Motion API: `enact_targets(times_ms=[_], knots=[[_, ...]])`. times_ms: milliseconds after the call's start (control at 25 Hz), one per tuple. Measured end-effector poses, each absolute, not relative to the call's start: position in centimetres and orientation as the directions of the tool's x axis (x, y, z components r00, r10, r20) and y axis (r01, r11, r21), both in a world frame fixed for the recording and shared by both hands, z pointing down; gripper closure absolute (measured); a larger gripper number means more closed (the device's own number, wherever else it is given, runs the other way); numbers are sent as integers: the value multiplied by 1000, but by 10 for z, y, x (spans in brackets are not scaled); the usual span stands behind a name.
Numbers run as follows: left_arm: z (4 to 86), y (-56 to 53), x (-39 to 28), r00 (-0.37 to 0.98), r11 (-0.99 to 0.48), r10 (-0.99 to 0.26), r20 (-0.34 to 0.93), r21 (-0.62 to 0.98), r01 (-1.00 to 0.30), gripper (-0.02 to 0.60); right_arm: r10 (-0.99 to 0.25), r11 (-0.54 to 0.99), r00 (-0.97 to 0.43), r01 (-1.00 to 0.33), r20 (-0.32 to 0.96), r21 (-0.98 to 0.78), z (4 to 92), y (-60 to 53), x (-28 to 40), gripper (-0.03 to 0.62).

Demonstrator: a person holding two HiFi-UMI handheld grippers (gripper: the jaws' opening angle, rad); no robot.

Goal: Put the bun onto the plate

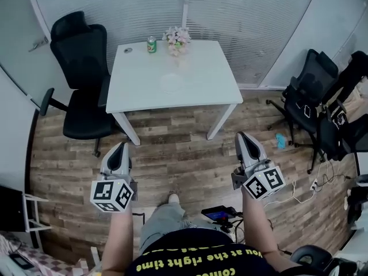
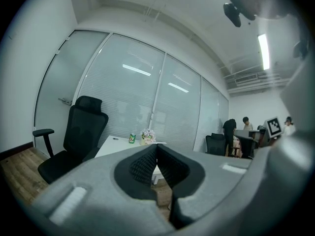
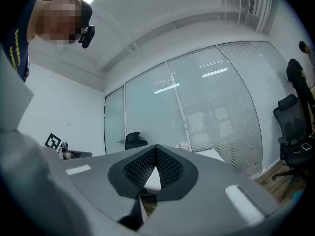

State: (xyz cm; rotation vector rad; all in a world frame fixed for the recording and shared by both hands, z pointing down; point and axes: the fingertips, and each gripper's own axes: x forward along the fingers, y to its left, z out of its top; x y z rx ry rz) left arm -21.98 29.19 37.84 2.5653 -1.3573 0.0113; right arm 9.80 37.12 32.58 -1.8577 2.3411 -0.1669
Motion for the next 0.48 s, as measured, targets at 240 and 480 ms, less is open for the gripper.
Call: enact_targets(times_ms=[240, 480], knots=[[383, 237, -223, 571, -540, -811, 127, 215, -814, 581, -970, 242, -238, -954, -42, -175, 327, 314, 86, 588], [386, 198, -221, 579, -547, -805, 129, 217, -808, 580, -970, 242, -239, -953, -40, -182, 328, 276, 85, 588]])
